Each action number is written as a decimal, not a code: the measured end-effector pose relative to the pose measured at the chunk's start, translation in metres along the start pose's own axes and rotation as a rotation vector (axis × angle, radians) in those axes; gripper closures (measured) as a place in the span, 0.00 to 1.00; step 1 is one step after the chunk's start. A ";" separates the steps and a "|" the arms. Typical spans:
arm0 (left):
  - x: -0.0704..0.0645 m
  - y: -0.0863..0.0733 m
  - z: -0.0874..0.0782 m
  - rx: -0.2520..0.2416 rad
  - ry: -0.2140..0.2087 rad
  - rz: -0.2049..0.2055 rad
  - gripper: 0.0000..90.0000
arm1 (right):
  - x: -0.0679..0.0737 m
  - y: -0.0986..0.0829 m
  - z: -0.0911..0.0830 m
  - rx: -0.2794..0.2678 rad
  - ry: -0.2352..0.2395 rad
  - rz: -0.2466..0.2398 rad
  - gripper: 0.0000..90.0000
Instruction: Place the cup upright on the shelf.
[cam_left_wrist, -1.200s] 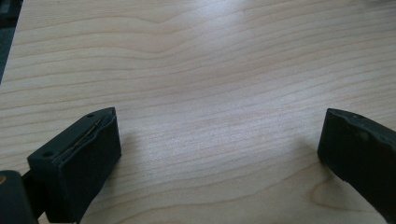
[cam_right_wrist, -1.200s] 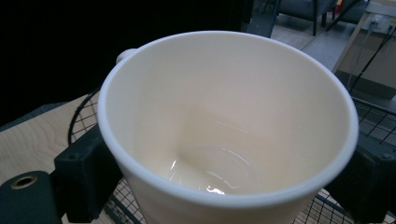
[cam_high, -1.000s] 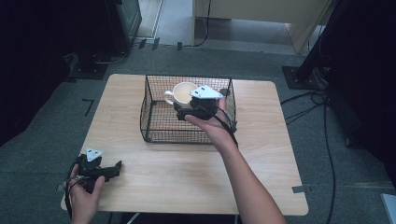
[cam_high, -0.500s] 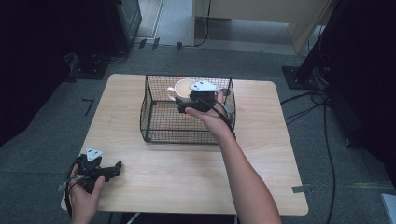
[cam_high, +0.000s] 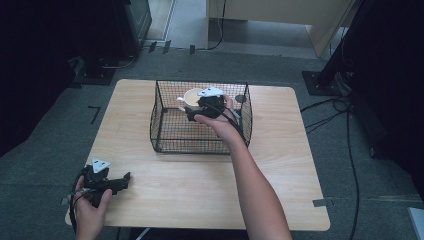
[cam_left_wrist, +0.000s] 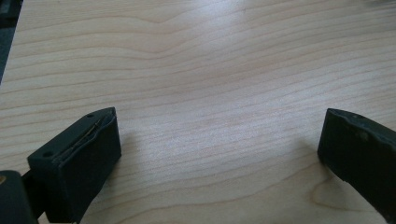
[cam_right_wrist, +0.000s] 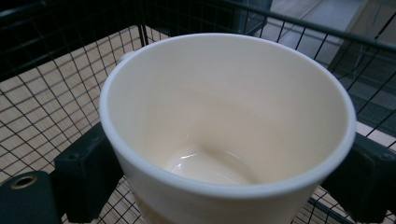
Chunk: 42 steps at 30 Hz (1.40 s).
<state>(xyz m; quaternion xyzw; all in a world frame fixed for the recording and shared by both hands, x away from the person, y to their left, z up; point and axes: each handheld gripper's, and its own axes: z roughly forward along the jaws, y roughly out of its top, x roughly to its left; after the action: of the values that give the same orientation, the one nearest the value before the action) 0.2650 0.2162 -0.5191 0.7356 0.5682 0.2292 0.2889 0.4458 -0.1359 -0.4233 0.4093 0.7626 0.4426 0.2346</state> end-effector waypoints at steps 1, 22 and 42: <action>0.000 0.000 0.000 0.000 0.000 0.000 0.00 | 0.000 -0.002 0.003 0.007 -0.003 -0.004 0.10; 0.000 0.000 0.000 0.002 0.000 0.003 0.00 | -0.009 -0.023 0.034 0.166 0.005 -0.006 0.10; 0.000 0.000 0.000 0.001 0.000 0.001 0.00 | -0.012 -0.022 0.030 0.179 0.022 0.036 0.06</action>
<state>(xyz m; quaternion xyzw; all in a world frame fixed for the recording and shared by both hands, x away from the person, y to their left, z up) 0.2650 0.2163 -0.5191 0.7361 0.5678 0.2292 0.2885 0.4653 -0.1374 -0.4570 0.4374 0.7942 0.3811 0.1807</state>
